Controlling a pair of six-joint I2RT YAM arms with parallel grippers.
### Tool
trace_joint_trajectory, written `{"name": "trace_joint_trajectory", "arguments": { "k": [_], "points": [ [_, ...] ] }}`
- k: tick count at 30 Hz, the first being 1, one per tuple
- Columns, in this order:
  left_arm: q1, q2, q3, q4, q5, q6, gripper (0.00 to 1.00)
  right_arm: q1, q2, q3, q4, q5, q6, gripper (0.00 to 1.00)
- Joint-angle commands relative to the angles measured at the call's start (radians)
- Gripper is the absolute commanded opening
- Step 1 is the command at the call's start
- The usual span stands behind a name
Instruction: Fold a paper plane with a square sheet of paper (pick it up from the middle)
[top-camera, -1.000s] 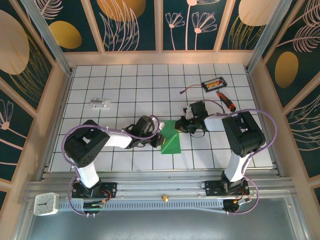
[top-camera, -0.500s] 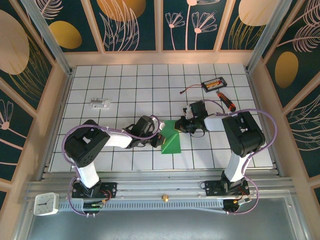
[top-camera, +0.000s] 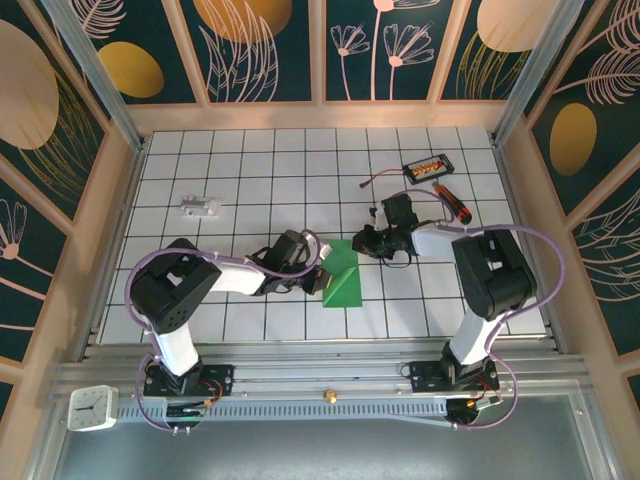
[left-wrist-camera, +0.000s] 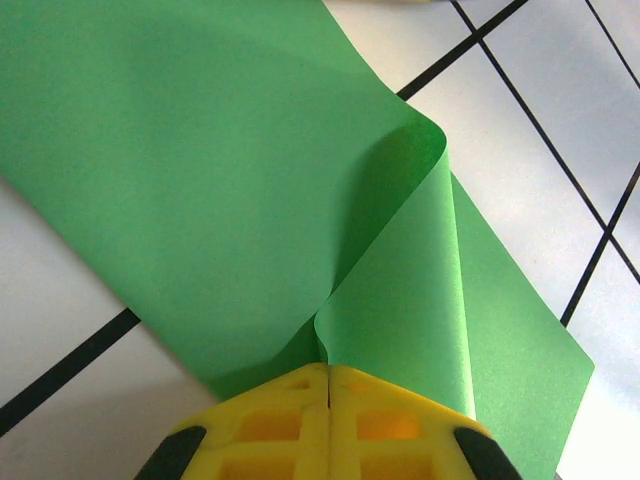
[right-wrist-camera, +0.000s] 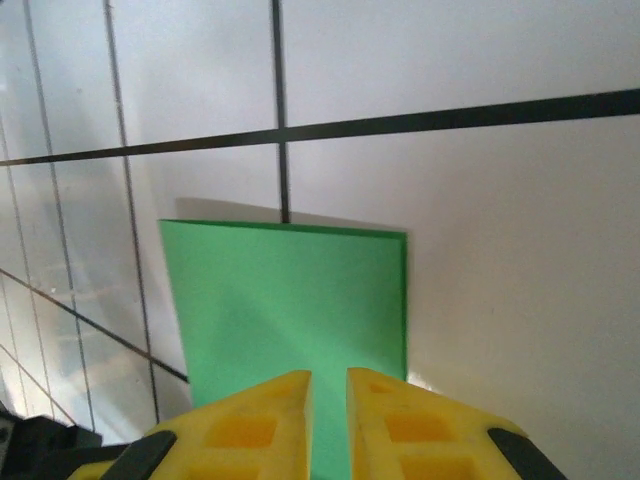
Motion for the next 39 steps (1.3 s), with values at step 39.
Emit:
{"name": "trace_joint_trajectory", "arguments": {
  "k": [39],
  "points": [
    [0.008, 0.045, 0.076, -0.125, 0.007, 0.010, 0.00, 0.219, -0.209, -0.403, 0.102, 0.117, 0.171, 0.06]
  ]
}}
